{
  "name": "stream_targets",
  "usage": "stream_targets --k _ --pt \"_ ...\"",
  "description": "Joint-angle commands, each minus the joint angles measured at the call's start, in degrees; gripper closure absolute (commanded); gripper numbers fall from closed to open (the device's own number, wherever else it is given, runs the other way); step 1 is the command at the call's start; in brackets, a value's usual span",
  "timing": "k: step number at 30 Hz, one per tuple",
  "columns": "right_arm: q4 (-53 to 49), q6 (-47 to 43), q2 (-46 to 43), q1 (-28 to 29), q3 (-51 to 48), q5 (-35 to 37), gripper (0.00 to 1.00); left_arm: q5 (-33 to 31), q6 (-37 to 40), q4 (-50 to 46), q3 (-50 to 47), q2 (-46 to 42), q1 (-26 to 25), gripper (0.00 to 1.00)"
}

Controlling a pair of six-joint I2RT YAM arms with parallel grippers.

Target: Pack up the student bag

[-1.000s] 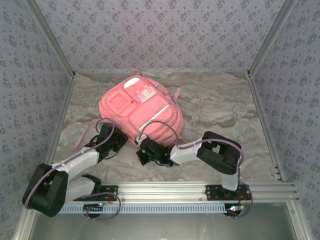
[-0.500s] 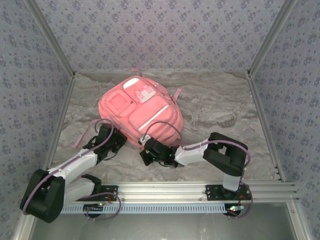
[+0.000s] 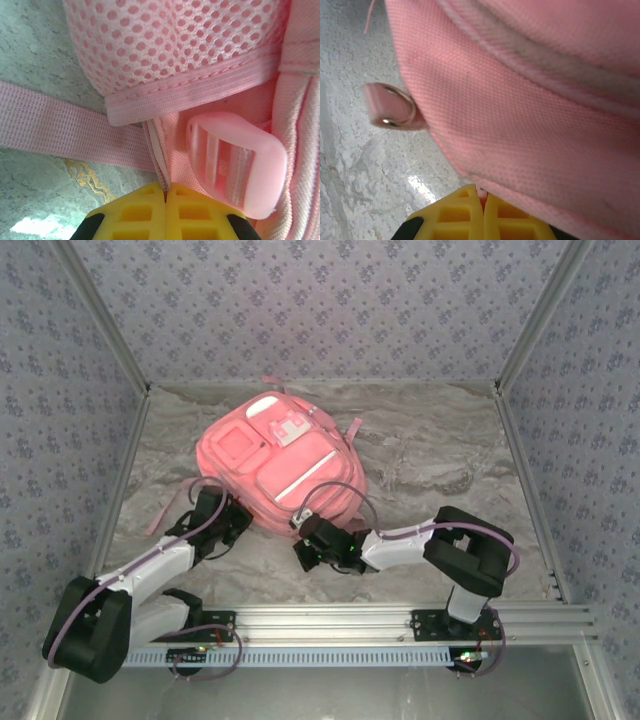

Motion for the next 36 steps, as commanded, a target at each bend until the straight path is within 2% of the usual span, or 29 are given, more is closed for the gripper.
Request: stream_targets --k 1,12,17,19,20,22,24,31,36 --pt "-7.77 -0.11 -1.59 -1.33 -2.5 1.29 1.0 -4.93 1.71 -0.91 1.77 0.03 2.15 1.0" --pt "-9.86 -2.0 -3.83 -3.47 -3.47 -2.84 1.0 -5.34 7.62 -7.29 7.03 1.24 4.14 1.0" --pt "-8.35 -2.53 -1.71 -1.69 0.06 -5.05 1.0 -3.93 9.92 -10.83 11.97 4.64 6.84 1.0" --pt "-8.42 -2.46 0.56 -0.58 3.28 -5.14 1.0 -1.88 9.7 -11.54 13.88 5.47 7.48 0.97" --pt "-8.38 -2.36 1.7 -0.32 4.83 -5.43 1.0 -1.1 9.36 -11.77 14.28 5.33 7.48 0.91" --pt "-7.99 -2.25 4.15 -0.01 8.23 -6.2 1.0 0.9 8.1 -12.59 14.51 4.18 7.48 0.68" --pt "-6.99 -1.91 6.38 0.17 11.01 -7.19 1.0 1.92 7.11 -14.77 14.18 2.35 7.48 0.6" --pt "-5.17 -0.19 11.27 0.38 16.49 -8.58 1.0 3.45 5.47 -21.13 8.98 -8.7 7.48 0.53" --pt "-4.64 0.95 12.0 0.34 16.28 -8.77 1.0 8.34 -1.98 -16.24 3.61 -12.53 5.74 0.5"
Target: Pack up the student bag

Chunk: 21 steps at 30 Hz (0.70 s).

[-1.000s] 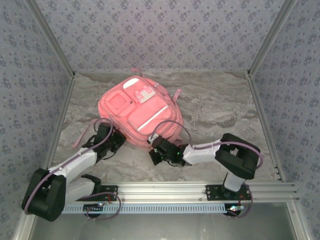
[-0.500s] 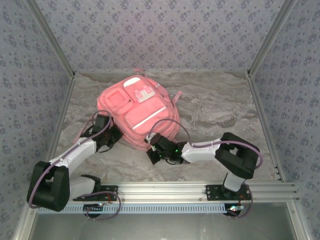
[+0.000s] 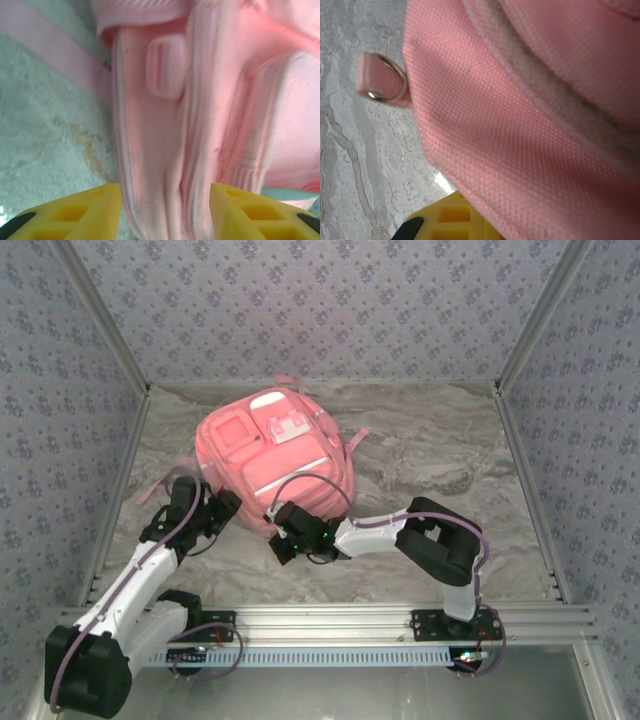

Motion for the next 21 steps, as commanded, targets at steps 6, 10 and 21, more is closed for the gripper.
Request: stream_targets --k 6,10,21 --pt "0.08 2.03 1.33 0.35 0.63 -1.19 1.0 3.51 -8.31 3.49 -2.83 1.38 -5.43 0.48" --pt "0.15 2.3 1.64 0.31 0.64 -1.11 1.0 2.95 -9.2 5.05 -1.93 2.3 -7.05 0.48" --pt "0.07 2.9 1.68 0.26 0.71 -1.68 1.0 1.58 -11.5 7.67 -3.48 4.04 -10.52 0.54"
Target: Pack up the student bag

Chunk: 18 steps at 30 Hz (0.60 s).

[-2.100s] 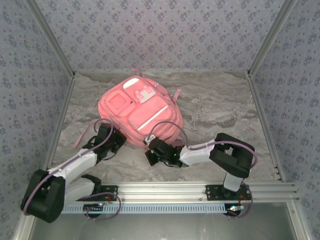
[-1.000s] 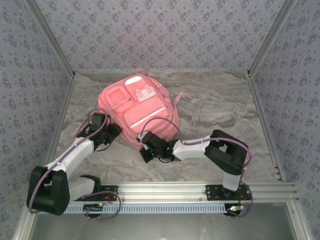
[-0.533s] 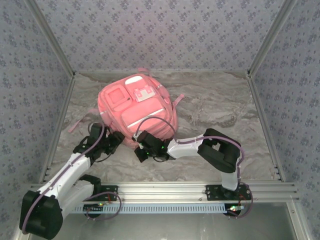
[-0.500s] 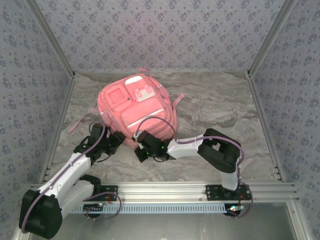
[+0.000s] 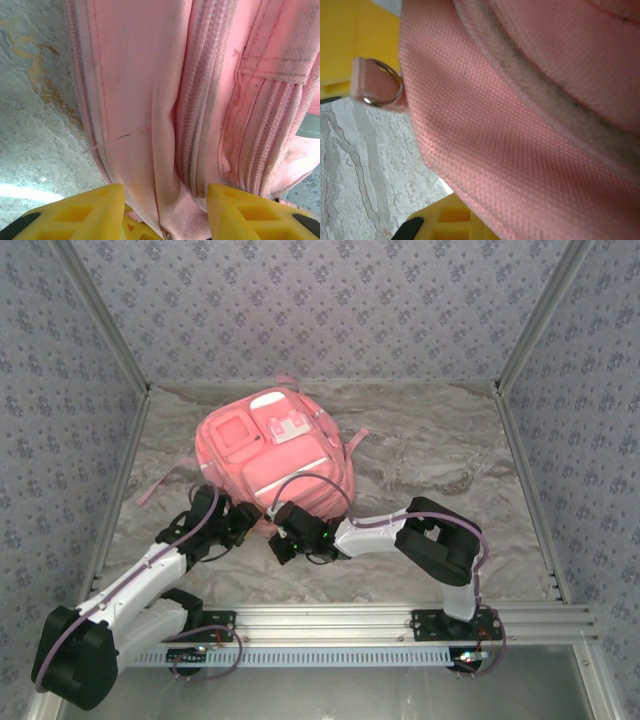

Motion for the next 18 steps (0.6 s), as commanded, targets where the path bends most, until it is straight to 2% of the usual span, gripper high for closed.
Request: stream_targets --k 1,6,10,13,18 --pt "-0.16 1.04 1.6 0.24 0.88 -1.39 1.0 -0.78 -1.71 2.44 -0.84 1.41 -0.29 0.55" --pt "-0.72 0.97 1.44 0.24 0.6 -1.38 1.0 -1.26 -1.14 3.74 -0.87 3.95 -0.36 0.65" --pt "-1.45 0.87 0.85 0.24 0.32 -0.8 1.0 -2.32 0.11 3.86 -0.22 4.88 -0.34 0.88" --pt "-2.92 0.43 0.01 0.32 -0.07 0.35 1.0 -3.21 1.15 3.35 0.51 4.89 -0.27 1.0" --pt "-5.16 0.08 -2.13 0.33 -2.22 2.62 1.0 -4.67 3.05 1.16 1.68 4.26 -0.08 1.0"
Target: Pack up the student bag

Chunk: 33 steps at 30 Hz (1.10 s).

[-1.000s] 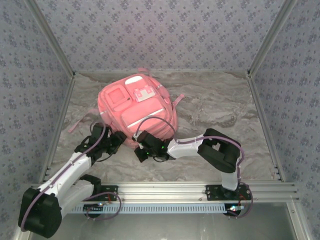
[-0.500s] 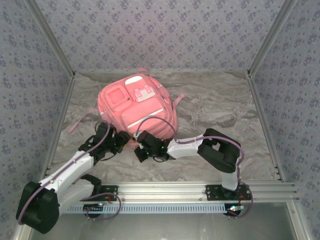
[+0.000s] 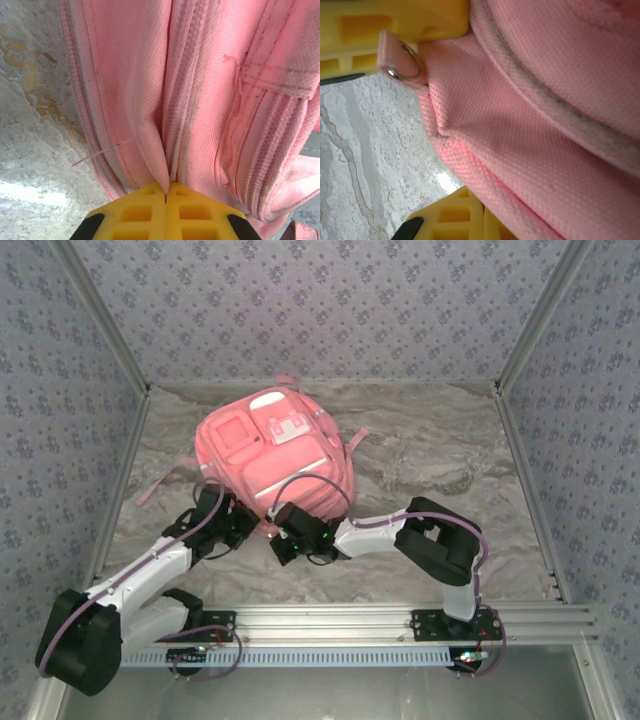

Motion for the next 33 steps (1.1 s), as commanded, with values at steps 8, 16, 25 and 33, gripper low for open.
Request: stream_targets --k 8,16,25,33 --pt "-6.18 -0.35 -5.14 0.16 -6.1 4.54 1.0 -4.05 2.37 -3.03 1.2 -1.41 1.24 1.0" --pt "-8.91 -1.28 -9.03 -0.69 -9.71 6.88 1.0 -5.09 3.65 -4.52 2.05 -2.74 1.62 1.0" --pt "-16.66 -2.72 -11.41 -2.1 -9.07 10.04 1.0 -5.03 3.98 -4.7 2.38 -2.81 1.64 1.0" --pt "-22.63 -3.53 -9.13 -2.62 -4.34 12.17 1.0 -4.69 4.1 -5.58 3.63 -3.15 1.6 1.0"
